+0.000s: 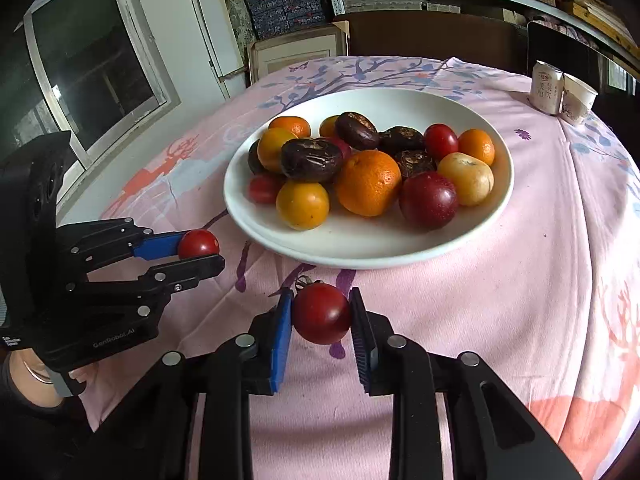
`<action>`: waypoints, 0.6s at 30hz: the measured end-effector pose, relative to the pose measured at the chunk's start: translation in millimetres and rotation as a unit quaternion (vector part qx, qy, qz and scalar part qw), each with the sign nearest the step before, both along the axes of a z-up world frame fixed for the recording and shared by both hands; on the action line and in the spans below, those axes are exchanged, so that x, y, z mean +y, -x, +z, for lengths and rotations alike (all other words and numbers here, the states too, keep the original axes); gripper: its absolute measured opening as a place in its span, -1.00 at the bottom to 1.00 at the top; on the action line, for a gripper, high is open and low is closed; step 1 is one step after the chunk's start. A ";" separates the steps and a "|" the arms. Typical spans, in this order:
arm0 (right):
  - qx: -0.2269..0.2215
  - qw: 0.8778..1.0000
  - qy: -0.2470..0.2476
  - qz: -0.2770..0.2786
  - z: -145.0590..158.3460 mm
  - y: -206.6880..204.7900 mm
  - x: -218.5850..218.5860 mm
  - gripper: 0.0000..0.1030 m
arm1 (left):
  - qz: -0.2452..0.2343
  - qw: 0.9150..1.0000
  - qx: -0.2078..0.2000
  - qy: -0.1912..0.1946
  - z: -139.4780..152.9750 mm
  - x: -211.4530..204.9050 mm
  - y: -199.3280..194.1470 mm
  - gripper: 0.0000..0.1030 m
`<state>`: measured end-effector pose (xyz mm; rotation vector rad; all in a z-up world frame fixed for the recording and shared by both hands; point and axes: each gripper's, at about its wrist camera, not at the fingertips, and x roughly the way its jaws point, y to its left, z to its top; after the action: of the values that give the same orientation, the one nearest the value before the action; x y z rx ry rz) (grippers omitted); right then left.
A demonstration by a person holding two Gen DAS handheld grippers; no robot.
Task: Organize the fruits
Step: 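Place the red tomato on the plate with the left tool while the right tool places its tomato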
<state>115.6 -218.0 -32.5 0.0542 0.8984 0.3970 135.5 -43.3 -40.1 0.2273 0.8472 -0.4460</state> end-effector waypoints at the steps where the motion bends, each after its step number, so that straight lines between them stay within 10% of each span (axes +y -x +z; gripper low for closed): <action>1: 0.000 1.000 -0.006 -0.002 1.2 3.1 -4.5 -0.46 | 0.000 1.000 -0.001 0.004 1.3 0.9 1.6 -0.48; 9: -0.021 0.998 -0.052 -0.030 24.2 5.6 -46.5 -0.45 | -0.007 0.997 -0.027 0.066 45.3 13.4 2.9 -0.48; 18: -0.024 0.996 -0.061 -0.059 68.2 -86.4 -39.5 -0.34 | 0.027 0.996 -0.040 0.073 79.3 -22.0 -85.4 -0.29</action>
<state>202.0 -257.6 35.7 0.2087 0.8181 0.3407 220.9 -65.3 39.2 0.0867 0.7368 -0.4426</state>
